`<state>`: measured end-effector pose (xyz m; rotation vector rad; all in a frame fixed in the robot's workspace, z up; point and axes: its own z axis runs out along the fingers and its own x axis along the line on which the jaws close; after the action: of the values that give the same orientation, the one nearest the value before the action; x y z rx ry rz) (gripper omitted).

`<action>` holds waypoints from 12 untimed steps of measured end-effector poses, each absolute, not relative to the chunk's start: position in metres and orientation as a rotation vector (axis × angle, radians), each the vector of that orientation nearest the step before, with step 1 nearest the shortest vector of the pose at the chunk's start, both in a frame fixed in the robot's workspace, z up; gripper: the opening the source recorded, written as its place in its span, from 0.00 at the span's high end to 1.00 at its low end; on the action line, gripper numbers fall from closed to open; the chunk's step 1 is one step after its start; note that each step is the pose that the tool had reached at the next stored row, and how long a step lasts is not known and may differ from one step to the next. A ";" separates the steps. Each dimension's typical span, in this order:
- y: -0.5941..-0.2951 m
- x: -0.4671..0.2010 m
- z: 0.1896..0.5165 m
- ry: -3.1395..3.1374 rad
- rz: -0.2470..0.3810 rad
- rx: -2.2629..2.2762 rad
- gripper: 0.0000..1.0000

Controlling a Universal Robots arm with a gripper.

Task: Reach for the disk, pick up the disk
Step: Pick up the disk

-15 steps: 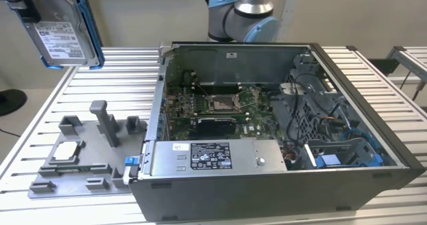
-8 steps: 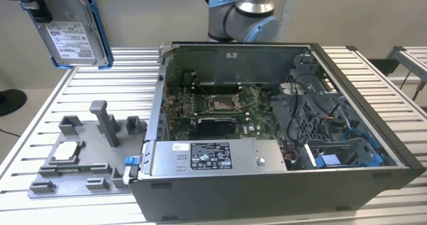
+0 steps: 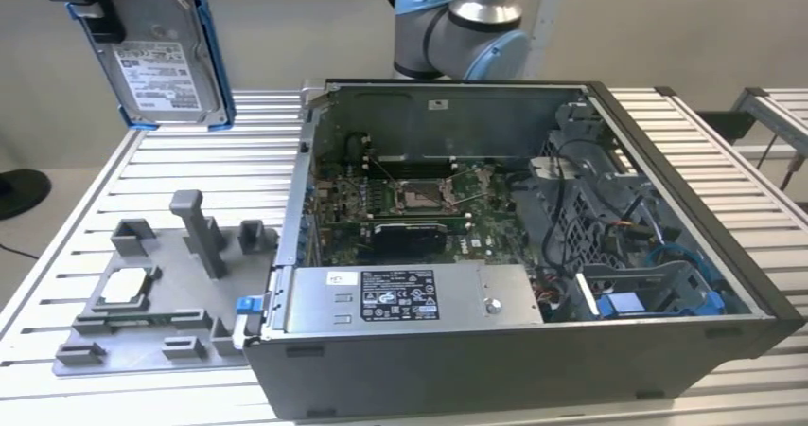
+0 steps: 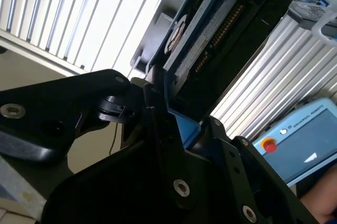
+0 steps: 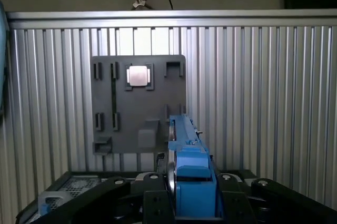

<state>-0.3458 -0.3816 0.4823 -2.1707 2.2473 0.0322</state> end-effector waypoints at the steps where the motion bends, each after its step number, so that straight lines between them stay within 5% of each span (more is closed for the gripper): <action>1: -0.382 -0.343 0.482 2.248 0.032 -2.171 1.00; 12: -0.382 -0.311 0.482 2.251 0.033 -2.168 1.00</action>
<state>-0.3107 -0.3816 0.4823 -2.1682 2.2508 0.0334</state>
